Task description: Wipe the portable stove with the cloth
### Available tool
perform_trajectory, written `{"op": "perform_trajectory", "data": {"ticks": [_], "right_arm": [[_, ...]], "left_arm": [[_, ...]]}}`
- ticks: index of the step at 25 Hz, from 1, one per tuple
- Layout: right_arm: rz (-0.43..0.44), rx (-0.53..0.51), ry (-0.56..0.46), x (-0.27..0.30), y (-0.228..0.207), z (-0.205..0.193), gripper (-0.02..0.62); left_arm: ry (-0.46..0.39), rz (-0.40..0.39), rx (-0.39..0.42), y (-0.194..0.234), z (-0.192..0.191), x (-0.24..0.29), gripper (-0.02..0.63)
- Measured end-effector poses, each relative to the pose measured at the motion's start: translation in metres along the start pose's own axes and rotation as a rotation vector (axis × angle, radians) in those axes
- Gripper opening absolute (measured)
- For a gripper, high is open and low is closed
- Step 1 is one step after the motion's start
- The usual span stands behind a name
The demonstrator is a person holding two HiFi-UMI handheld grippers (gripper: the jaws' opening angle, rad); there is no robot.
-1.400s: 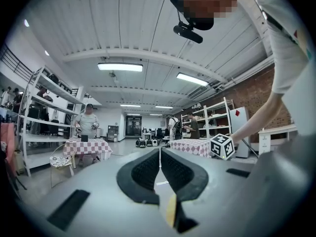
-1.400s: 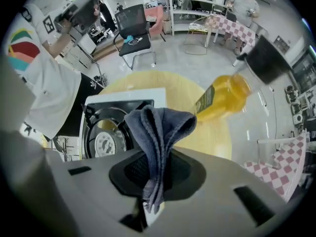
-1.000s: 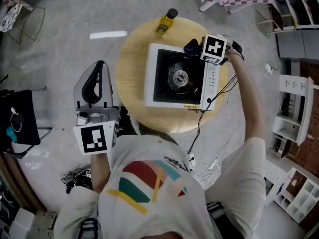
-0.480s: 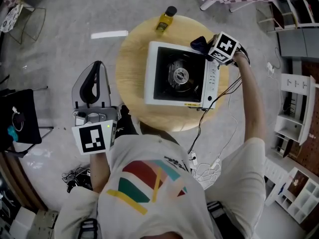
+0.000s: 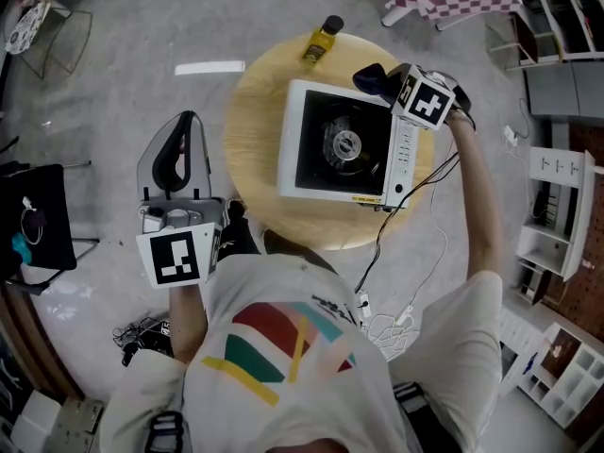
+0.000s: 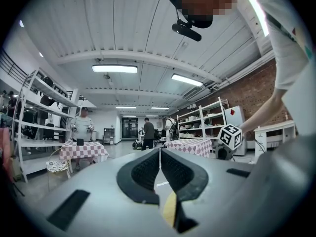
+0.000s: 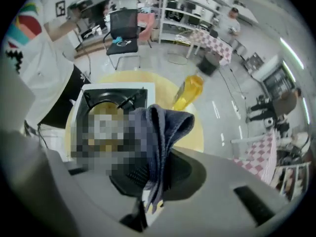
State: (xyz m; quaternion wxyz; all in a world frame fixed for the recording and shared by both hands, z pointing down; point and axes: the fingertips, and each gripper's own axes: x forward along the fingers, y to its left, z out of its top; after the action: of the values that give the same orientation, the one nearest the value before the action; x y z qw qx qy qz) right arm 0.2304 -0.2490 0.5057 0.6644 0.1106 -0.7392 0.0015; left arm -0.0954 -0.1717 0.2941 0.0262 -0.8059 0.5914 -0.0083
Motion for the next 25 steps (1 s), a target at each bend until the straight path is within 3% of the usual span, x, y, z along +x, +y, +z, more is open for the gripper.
{"op": "perform_trajectory", "data": {"ticks": [5,11,17,25], "right_arm": [[-0.128,-0.262,-0.055,-0.039,-0.003,0.083,0.032],[-0.167,-0.267,-0.077,-0.028,-0.002,0.156,0.032],[-0.091,-0.301,0.010,0.027,0.023,0.175,0.032],[-0.064,-0.340,0.073,0.058,0.038,0.177,0.032]], "left_arm": [[-0.043,0.000,0.003,0.002,0.011,-0.004,0.008],[-0.025,0.028,-0.013,0.015,0.009,-0.014,0.009],[-0.010,0.080,-0.035,0.046,0.000,-0.024,0.009],[-0.001,0.097,-0.057,0.062,-0.013,-0.028,0.009]]}}
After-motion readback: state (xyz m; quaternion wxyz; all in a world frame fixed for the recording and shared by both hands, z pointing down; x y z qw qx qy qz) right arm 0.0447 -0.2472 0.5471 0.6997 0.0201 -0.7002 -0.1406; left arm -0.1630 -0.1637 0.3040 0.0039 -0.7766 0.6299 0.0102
